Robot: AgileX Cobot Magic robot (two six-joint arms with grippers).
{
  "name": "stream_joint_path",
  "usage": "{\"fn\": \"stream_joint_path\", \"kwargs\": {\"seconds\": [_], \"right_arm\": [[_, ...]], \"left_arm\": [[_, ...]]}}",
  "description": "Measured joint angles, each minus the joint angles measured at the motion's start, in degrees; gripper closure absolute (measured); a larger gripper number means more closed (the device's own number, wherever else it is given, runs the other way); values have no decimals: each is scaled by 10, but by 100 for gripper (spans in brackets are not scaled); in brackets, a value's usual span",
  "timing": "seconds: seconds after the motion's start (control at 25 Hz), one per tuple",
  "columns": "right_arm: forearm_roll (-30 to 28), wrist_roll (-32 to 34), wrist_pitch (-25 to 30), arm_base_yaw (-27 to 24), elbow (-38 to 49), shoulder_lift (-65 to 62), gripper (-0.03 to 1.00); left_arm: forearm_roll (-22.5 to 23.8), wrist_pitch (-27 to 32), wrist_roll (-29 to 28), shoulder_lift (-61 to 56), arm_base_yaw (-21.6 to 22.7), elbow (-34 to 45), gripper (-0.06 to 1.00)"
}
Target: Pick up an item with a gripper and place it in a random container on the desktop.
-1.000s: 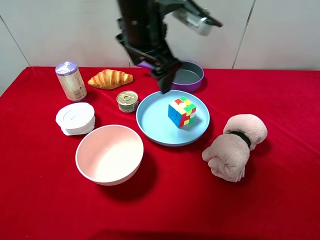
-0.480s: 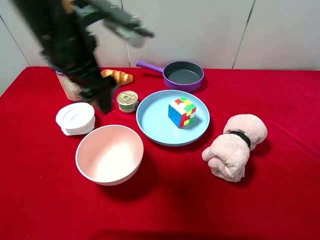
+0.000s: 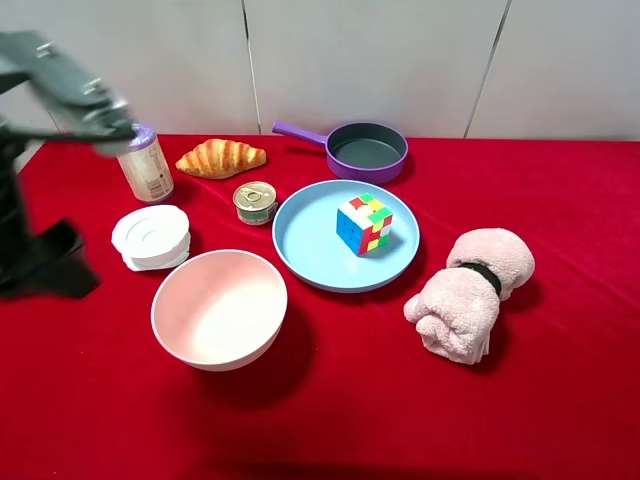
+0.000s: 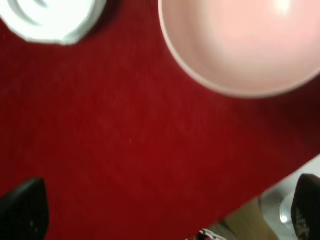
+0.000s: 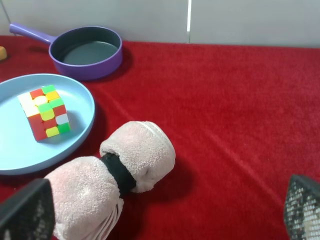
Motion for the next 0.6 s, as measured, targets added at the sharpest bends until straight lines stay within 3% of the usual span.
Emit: {"fn": "stream_joint_path", "kwargs": {"seconds": [0.6], "right_arm": [[0, 0, 0, 0, 0, 0, 27]], "left_arm": [[-24, -4, -3, -184, 0, 185, -1]]}}
